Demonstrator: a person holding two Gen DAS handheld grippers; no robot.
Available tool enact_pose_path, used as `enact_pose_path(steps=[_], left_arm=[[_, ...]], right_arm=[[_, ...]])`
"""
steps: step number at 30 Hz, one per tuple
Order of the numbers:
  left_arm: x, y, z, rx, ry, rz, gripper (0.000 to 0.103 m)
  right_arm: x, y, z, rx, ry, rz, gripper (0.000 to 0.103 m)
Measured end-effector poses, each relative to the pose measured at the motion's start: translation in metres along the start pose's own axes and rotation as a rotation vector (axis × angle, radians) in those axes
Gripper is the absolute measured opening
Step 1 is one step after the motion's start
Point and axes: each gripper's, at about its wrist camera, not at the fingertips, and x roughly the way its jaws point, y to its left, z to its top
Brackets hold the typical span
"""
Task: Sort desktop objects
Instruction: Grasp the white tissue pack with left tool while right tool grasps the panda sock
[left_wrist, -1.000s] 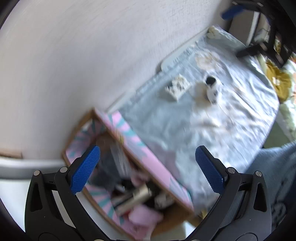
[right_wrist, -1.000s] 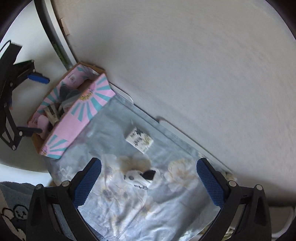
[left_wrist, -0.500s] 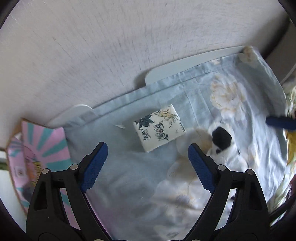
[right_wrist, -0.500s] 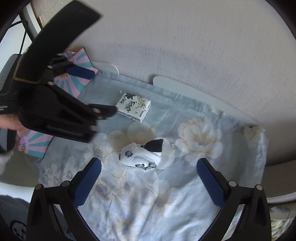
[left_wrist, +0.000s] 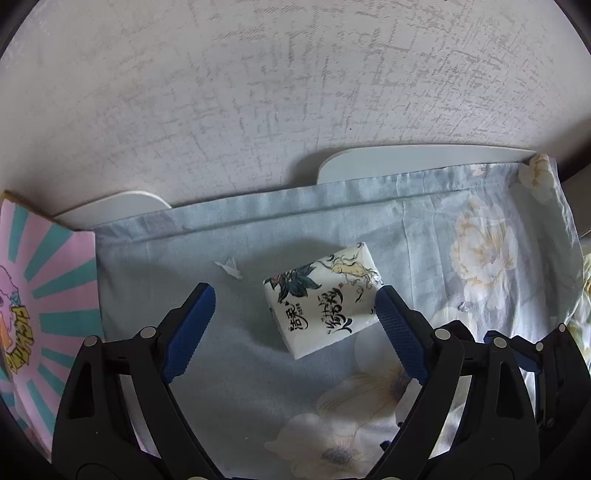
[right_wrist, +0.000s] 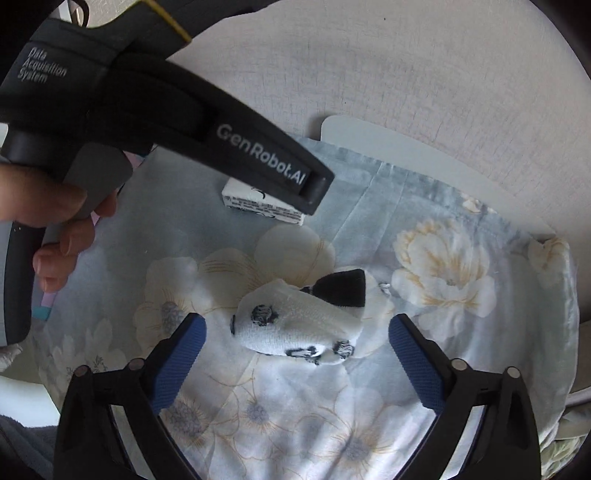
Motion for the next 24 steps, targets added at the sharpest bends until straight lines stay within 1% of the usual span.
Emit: enact_pose_path(steps=[2, 3, 4, 7, 10, 12, 13, 16, 18, 20, 21, 24], left_arm=[[0.0, -0.002, 0.001, 0.006, -0.002, 0.005, 0.088], [0.001, -0.003, 0.001, 0.001, -0.004, 0.002, 0.087], [0.001, -0.003, 0.001, -0.004, -0.003, -0.004, 0.084], [0.001, -0.005, -0.001, -0.013, -0.005, -0.031, 0.075], [0.0, -0.011, -0.003, 0.007, -0.011, -0.028, 0.07], [0.0, -0.015, -0.003, 0.018, -0.012, -0.024, 0.07], [0.0, -0.016, -0.004, 0.017, -0.013, -0.019, 0.07], [0.0, -0.02, -0.004, -0.001, -0.011, -0.01, 0.071], [0.001, -0.024, -0.005, 0.003, -0.01, -0.007, 0.073], [0.003, -0.027, -0.006, 0.013, -0.006, 0.007, 0.082], [0.005, -0.028, -0.007, 0.009, 0.0, 0.013, 0.084], [0.007, -0.028, -0.01, -0.008, 0.005, -0.004, 0.086]], right_arm=[[0.002, -0.001, -0.001, 0.004, -0.006, -0.006, 0.091], [0.003, -0.001, -0.001, 0.003, -0.006, -0.006, 0.086], [0.004, -0.002, -0.001, 0.02, -0.014, -0.011, 0.081], [0.006, -0.001, -0.002, 0.023, -0.017, 0.001, 0.069], [0.006, 0.001, -0.004, 0.013, -0.028, -0.012, 0.065], [0.006, 0.002, -0.006, 0.015, -0.037, -0.014, 0.063], [0.005, 0.002, -0.006, 0.108, -0.066, -0.061, 0.063], [0.006, 0.002, -0.008, 0.119, -0.072, -0.06, 0.063], [0.006, 0.002, -0.01, 0.126, -0.077, -0.059, 0.063], [0.006, 0.002, -0.011, 0.132, -0.081, -0.056, 0.063], [0.006, 0.002, -0.012, 0.134, -0.083, -0.055, 0.063], [0.006, 0.003, -0.016, 0.135, -0.084, -0.052, 0.063]])
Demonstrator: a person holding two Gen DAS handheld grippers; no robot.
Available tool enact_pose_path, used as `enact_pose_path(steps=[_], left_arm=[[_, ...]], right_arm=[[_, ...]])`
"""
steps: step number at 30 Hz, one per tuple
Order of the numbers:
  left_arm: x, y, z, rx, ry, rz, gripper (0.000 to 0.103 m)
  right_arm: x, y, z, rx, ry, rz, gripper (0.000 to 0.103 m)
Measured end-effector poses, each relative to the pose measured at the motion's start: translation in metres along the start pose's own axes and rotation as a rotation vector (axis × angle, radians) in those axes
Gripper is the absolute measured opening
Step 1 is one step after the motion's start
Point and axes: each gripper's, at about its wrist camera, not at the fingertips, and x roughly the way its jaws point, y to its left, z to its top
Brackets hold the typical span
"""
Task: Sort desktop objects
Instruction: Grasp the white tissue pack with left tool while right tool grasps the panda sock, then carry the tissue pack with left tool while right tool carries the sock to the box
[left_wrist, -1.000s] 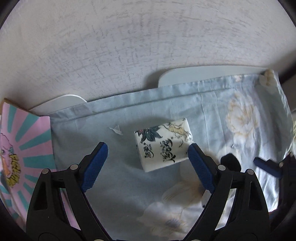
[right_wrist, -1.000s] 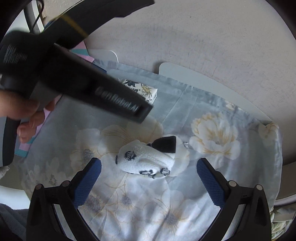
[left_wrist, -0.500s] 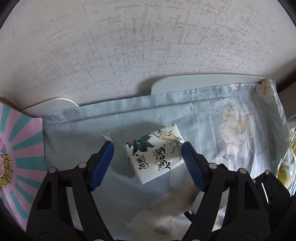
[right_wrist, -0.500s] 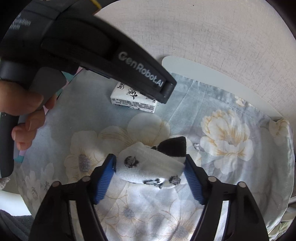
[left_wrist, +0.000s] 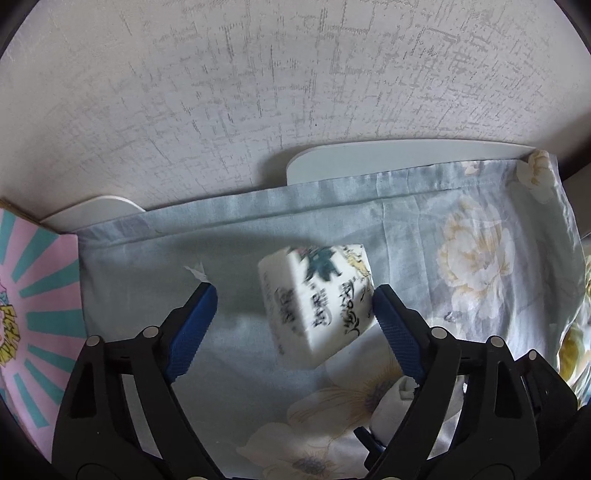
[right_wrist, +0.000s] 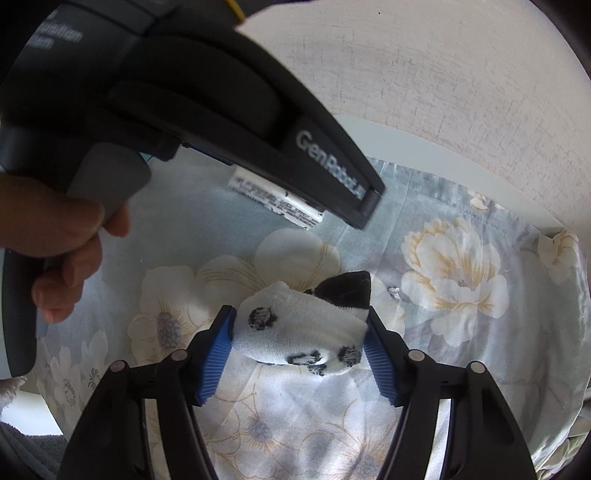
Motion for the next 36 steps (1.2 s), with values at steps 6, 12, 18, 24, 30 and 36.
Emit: enact_pose_path(steps=[6, 12, 18, 24, 30, 36], left_arm=[[0.009, -0.007, -0.011, 0.017, 0.01, 0.004, 0.08], [0.004, -0.012, -0.015, 0.022, -0.024, -0.003, 0.072], [-0.002, -0.018, -0.015, 0.048, -0.052, -0.043, 0.036], [-0.003, -0.027, -0.018, 0.083, -0.046, -0.051, 0.018], [-0.03, -0.033, 0.005, 0.087, -0.052, -0.068, 0.018], [-0.09, 0.008, -0.012, 0.089, -0.079, -0.061, 0.018]], right_arm=[[0.001, 0.001, -0.007, 0.015, -0.006, 0.003, 0.063], [0.004, 0.003, -0.016, 0.022, -0.004, 0.006, 0.063], [0.008, 0.007, -0.025, 0.025, -0.009, 0.011, 0.063], [0.011, 0.011, -0.037, 0.036, -0.025, -0.005, 0.051], [0.009, 0.012, -0.049, 0.047, -0.024, -0.021, 0.049], [-0.012, 0.017, -0.052, 0.039, -0.012, -0.043, 0.049]])
